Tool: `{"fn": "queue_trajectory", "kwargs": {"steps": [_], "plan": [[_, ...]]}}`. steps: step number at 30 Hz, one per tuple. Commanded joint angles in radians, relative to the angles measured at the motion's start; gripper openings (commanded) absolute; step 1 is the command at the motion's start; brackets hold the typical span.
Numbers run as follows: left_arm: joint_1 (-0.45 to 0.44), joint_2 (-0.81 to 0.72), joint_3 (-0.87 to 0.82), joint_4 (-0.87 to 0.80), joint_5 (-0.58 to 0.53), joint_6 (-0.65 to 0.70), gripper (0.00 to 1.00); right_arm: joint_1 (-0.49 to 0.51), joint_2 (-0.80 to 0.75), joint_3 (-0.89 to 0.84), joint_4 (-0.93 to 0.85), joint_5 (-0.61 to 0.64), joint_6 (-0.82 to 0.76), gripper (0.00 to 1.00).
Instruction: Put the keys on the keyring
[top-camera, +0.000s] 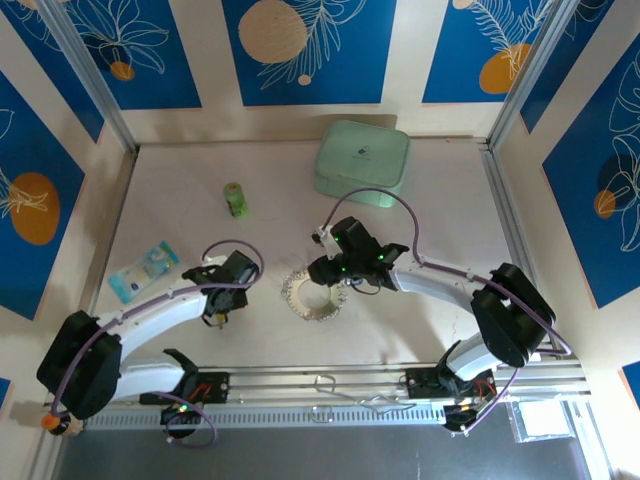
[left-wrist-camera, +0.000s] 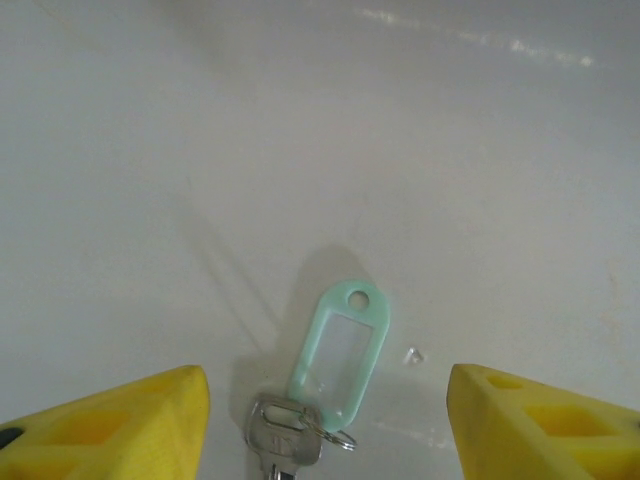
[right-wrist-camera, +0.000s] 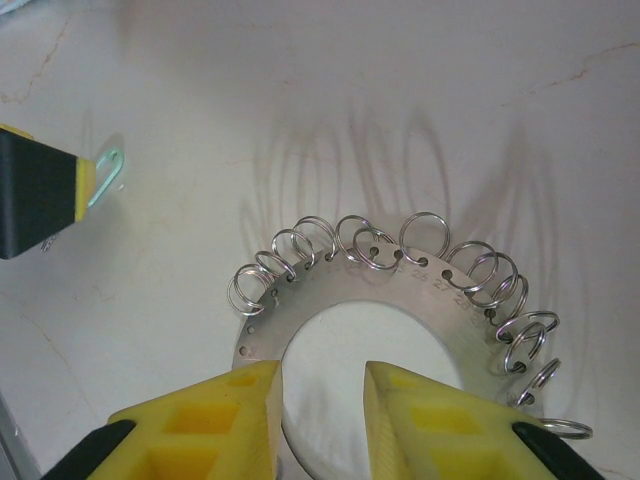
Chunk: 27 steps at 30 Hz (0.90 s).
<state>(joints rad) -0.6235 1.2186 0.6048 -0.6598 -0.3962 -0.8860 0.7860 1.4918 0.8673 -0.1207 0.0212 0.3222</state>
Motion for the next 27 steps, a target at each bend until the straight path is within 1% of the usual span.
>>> {"fn": "queue_trajectory", "kwargs": {"steps": [1,5,9,15,19,27], "plan": [[0.007,0.023,0.023,-0.02,0.05,-0.062,0.63,0.007,0.021,0.014,-0.033,-0.028,-0.004,0.28],[0.007,0.004,0.006,0.029,0.06,-0.073,0.64,0.038,0.091,0.07,-0.094,-0.057,-0.019,0.28],[0.007,-0.035,0.009,0.064,0.057,-0.069,0.64,0.085,0.181,0.148,-0.149,-0.102,-0.088,0.28],[0.007,-0.101,0.013,0.135,0.04,-0.051,0.64,0.123,0.311,0.287,-0.277,-0.059,-0.199,0.27],[0.007,-0.134,-0.001,0.173,0.02,-0.055,0.64,0.141,0.358,0.339,-0.31,-0.048,-0.261,0.27],[0.008,-0.19,-0.03,0.188,-0.022,-0.085,0.64,0.15,0.46,0.458,-0.384,-0.042,-0.321,0.26]]}}
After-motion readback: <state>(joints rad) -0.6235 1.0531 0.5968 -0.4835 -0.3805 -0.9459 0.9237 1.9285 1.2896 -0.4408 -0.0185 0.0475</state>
